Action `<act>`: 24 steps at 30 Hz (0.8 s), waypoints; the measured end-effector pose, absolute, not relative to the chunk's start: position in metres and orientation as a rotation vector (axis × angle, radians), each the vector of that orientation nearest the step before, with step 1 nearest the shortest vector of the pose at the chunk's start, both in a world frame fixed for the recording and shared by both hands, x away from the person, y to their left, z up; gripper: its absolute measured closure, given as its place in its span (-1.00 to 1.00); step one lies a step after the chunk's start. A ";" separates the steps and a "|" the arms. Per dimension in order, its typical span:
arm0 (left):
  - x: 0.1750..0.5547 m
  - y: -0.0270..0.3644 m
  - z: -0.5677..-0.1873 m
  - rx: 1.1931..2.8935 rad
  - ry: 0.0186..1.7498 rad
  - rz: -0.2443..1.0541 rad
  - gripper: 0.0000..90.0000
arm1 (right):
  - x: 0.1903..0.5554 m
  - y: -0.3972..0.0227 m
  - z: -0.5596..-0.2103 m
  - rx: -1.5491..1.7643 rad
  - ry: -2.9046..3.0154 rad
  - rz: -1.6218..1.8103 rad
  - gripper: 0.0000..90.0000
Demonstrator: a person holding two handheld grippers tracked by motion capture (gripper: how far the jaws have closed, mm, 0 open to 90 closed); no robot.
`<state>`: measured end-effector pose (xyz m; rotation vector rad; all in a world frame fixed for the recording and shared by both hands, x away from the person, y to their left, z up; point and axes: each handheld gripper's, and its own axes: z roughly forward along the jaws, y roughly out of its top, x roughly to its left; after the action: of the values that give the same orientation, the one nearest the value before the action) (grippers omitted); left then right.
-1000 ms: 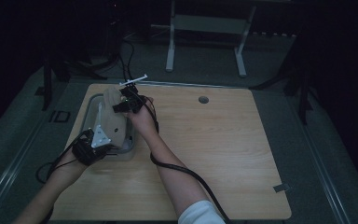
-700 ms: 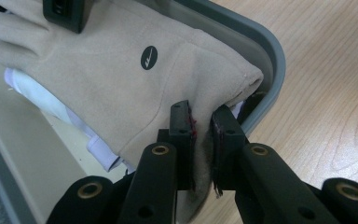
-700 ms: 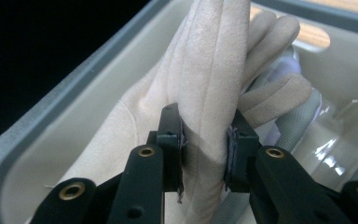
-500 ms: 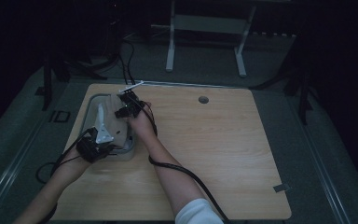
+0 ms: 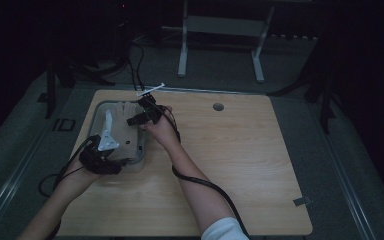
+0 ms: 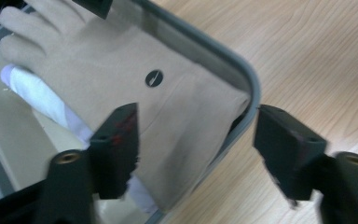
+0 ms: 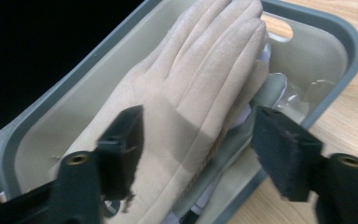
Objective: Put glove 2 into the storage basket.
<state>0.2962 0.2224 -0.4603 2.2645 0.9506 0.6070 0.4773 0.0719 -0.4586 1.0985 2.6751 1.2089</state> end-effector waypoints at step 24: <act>0.295 0.164 -0.474 2.178 0.793 0.458 -0.68 | 0.435 -0.020 -0.458 0.903 2.639 1.230 -0.60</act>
<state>0.2954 0.1638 -0.4744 2.1777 0.7928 0.4581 0.4346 -0.0202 -0.4576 0.9033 2.6391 1.2300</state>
